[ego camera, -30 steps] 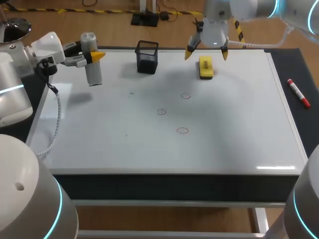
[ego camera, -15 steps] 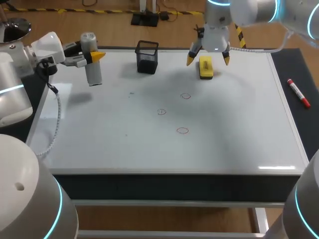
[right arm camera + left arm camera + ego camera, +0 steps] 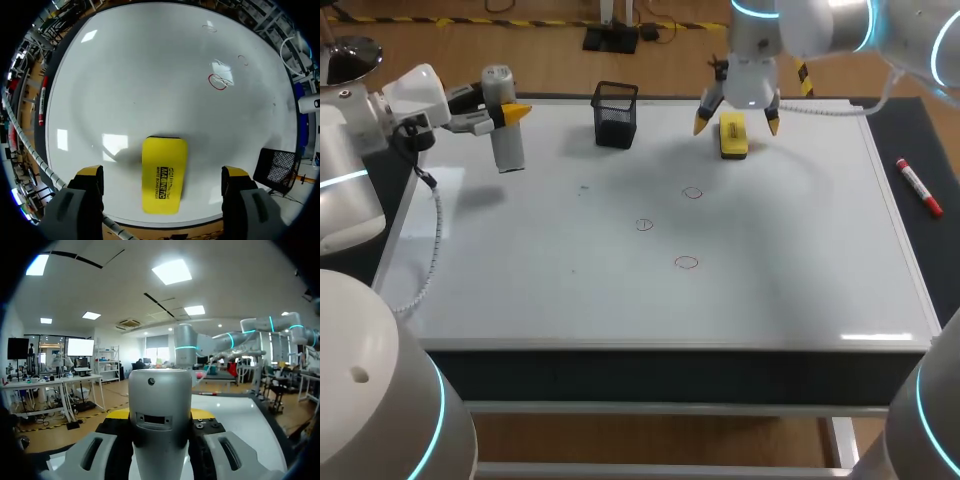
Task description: Pick up the inspection probe, press it on each red-marked spot on the whiteboard one by one, put down the probe, pick up the eraser, and wipe off all the red marks.
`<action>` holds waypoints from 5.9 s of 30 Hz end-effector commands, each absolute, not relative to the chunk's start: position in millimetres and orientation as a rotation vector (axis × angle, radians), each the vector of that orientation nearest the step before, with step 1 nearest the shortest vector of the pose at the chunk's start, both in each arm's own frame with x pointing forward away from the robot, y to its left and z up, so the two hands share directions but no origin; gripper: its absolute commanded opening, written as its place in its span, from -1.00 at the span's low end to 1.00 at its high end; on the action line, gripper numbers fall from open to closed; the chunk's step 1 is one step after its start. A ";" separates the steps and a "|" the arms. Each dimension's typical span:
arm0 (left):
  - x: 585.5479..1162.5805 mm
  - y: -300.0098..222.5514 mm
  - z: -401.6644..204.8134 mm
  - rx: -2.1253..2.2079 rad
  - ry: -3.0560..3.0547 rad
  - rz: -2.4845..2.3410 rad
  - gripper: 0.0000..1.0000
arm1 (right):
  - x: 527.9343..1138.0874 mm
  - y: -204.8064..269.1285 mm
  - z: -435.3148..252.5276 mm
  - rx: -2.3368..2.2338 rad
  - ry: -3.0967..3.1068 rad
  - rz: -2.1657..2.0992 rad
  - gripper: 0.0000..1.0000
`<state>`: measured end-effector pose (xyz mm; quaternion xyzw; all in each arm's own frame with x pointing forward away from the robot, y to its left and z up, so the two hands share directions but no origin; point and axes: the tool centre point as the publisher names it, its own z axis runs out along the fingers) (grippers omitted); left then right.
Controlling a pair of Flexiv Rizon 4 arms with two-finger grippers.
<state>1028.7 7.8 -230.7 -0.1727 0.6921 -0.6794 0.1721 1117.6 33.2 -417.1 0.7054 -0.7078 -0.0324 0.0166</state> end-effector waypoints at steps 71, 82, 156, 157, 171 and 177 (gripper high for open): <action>1029.1 7.2 -231.3 -0.488 1.957 -1.931 -1.00 | 1045.5 -114.7 -362.6 2.023 -2.449 -0.044 -1.00; 1029.1 7.2 -231.3 -0.488 1.957 -1.931 -1.00 | 1045.5 -114.7 -362.6 2.023 -2.449 -0.044 -1.00; 935.2 -216.9 -280.6 -0.023 2.063 -2.359 -1.00 | 1045.5 -114.7 -362.6 2.023 -2.449 -0.044 -1.00; 936.4 -216.6 -281.9 -0.023 2.065 -2.360 -1.00 | 1045.5 -114.7 -362.6 2.023 -2.449 -0.044 -1.00; 939.1 -215.7 -288.0 -0.035 2.098 -2.365 -1.00 | 1045.5 -114.7 -362.6 2.023 -2.449 -0.044 -1.00; 937.9 -216.4 -286.9 -0.037 2.100 -2.362 -1.00 | 1045.5 -114.7 -362.6 2.023 -2.449 -0.044 -1.00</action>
